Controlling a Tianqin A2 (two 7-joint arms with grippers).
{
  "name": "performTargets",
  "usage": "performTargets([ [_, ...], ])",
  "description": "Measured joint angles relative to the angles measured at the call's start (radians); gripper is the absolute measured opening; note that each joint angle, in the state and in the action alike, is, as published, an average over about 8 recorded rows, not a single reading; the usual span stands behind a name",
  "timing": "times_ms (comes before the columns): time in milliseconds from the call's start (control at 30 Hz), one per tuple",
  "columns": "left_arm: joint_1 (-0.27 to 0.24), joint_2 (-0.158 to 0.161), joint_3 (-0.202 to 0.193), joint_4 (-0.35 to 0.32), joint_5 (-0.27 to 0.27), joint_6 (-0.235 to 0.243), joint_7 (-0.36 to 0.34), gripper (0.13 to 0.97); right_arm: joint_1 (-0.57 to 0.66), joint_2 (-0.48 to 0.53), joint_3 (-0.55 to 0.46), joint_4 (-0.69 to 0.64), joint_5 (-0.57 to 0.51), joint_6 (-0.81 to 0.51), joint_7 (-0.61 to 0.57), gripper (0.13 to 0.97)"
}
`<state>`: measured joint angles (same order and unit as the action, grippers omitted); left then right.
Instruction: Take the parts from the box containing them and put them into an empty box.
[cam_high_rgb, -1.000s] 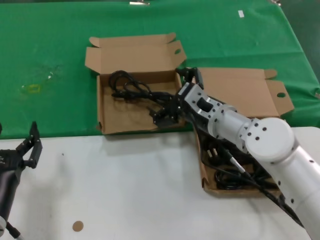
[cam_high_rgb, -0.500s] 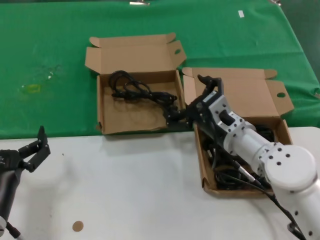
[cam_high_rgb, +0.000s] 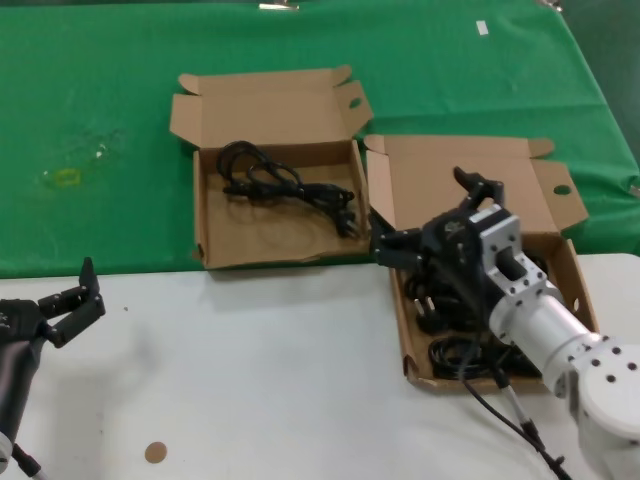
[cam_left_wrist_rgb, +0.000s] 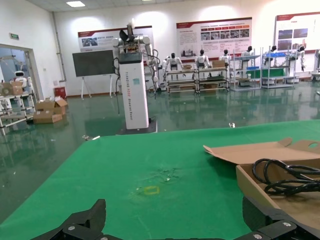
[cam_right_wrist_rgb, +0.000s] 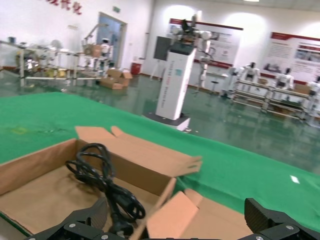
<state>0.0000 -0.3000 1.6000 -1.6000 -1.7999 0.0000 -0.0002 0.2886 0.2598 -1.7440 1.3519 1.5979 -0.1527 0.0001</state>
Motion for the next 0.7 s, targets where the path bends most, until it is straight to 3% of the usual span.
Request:
performTargets([
  [133,0.0,0.0,0.0,0.0,0.0,0.0,0.0,0.94,-0.05,0.007,0.025,0.043,0.036,0.027,0.0,0.966],
  [700,0.0,0.0,0.0,0.0,0.0,0.0,0.0,0.966,-0.247,0.034,0.123,0.212,0.173,0.131,0.0,0.966],
])
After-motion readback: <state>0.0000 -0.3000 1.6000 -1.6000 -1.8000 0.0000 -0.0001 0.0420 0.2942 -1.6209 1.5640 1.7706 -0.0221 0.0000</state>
